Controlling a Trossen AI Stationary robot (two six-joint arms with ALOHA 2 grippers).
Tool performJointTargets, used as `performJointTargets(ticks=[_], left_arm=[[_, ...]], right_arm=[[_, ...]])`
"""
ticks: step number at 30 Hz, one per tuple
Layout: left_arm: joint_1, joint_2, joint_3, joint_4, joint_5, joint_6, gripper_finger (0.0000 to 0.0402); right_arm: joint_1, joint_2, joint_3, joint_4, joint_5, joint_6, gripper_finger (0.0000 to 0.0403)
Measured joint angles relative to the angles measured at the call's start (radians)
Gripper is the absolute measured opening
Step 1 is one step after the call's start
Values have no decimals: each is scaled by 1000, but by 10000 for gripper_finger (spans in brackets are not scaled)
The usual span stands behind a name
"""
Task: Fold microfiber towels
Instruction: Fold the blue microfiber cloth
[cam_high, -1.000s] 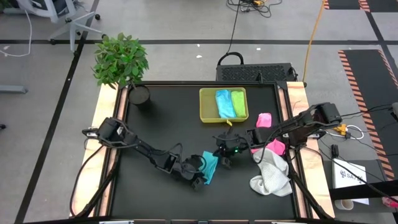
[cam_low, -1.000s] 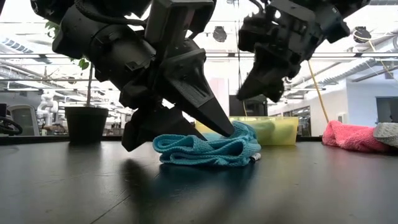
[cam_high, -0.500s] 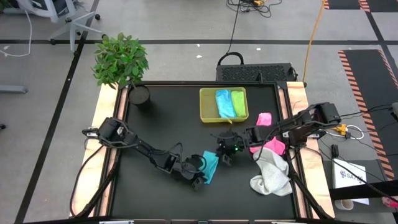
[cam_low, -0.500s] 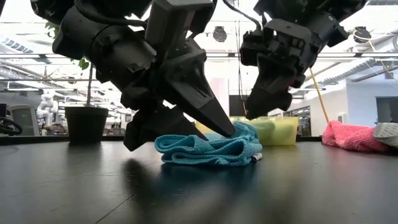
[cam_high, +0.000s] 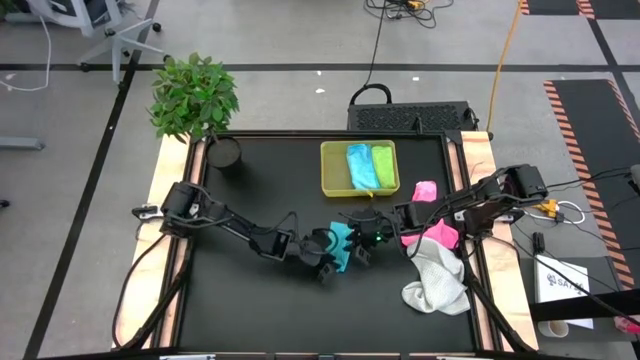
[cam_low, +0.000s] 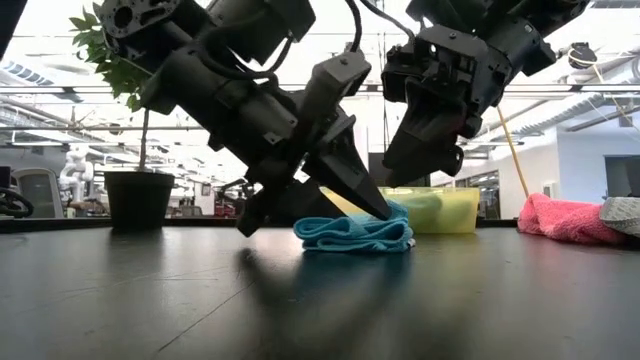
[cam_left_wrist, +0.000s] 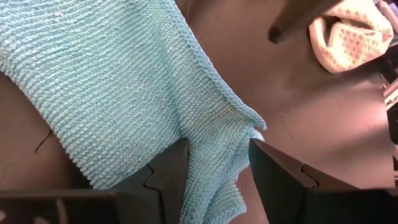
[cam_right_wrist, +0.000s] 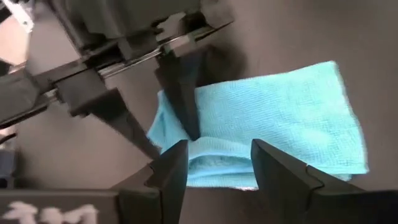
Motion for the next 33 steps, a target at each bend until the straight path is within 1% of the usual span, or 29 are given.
performJointTargets(ticks=[4,10,12,16,17,19,23,28,33], left_arm=[[6,2,-1,33,1,-5,177],[5,2,-2,52,1,-29,177],[5,2,-2,54,1,-30,177],[5,2,-2,58,3,-36,177],[5,2,-2,58,6,-36,177],[4,2,-2,58,12,-36,177],[5,1,-1,58,12,-32,177],[5,1,-1,57,11,-32,177],[5,-1,0,50,11,-29,177]], right_arm=[[0,10,0,28,62,-19,166],[-6,104,0,156,60,28,166],[-6,144,0,167,29,45,166],[-6,191,0,151,-92,86,166],[-7,191,1,147,-119,90,166],[-7,189,1,144,-140,87,166],[-27,143,0,123,-150,68,166],[-40,47,0,112,-149,78,166],[-30,36,0,14,-144,77,166]])
